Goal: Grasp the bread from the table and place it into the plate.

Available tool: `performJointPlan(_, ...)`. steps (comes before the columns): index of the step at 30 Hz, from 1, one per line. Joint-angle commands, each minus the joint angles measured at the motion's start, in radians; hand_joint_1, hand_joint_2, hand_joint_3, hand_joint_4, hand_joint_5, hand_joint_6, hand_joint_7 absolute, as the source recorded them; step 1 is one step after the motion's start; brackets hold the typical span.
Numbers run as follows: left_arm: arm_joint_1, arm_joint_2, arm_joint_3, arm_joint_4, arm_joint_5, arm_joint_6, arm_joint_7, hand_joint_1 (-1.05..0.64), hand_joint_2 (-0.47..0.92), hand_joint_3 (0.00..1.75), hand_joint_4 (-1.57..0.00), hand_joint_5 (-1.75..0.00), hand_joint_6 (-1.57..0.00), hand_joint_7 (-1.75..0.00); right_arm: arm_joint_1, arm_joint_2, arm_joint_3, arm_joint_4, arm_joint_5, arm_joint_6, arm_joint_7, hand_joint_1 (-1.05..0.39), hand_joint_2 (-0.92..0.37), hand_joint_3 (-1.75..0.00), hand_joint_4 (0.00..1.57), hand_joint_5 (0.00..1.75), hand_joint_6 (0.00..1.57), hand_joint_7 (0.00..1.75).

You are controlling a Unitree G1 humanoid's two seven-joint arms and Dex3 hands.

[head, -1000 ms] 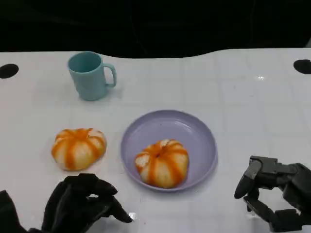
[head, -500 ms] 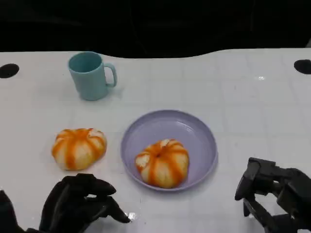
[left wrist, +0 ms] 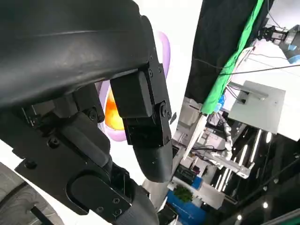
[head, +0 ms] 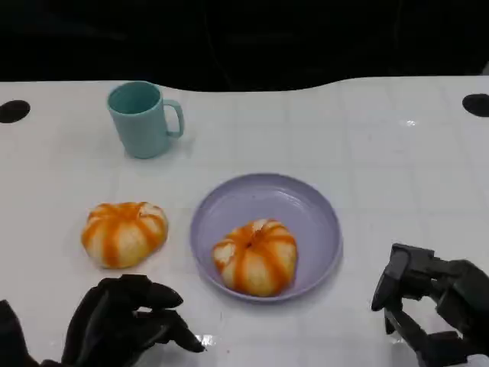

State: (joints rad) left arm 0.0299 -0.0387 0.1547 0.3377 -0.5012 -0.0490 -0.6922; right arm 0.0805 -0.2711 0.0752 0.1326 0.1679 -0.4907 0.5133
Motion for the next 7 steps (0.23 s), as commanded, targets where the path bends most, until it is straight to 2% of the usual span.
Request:
performJointPlan(1, -0.007, 0.016, 0.009, 0.011, 0.000, -0.011, -0.009, -0.96, 0.59, 0.00, -1.57, -0.50, -1.57, -0.07, -0.013, -0.002, -0.018, 0.036, -0.014, -0.043, -0.001, -0.15, -0.47, -1.21, 0.64, 1.74, 0.59, 1.40)
performJointPlan(7, -0.007, 0.017, 0.010, 0.008, -0.006, -0.001, -0.007, -0.97, 0.59, 0.00, -1.57, -0.50, -1.57, -0.06, -0.020, -0.001, -0.021, 0.051, -0.026, -0.066, -0.007, -0.17, -0.46, -1.20, 0.66, 1.75, 0.61, 1.38)
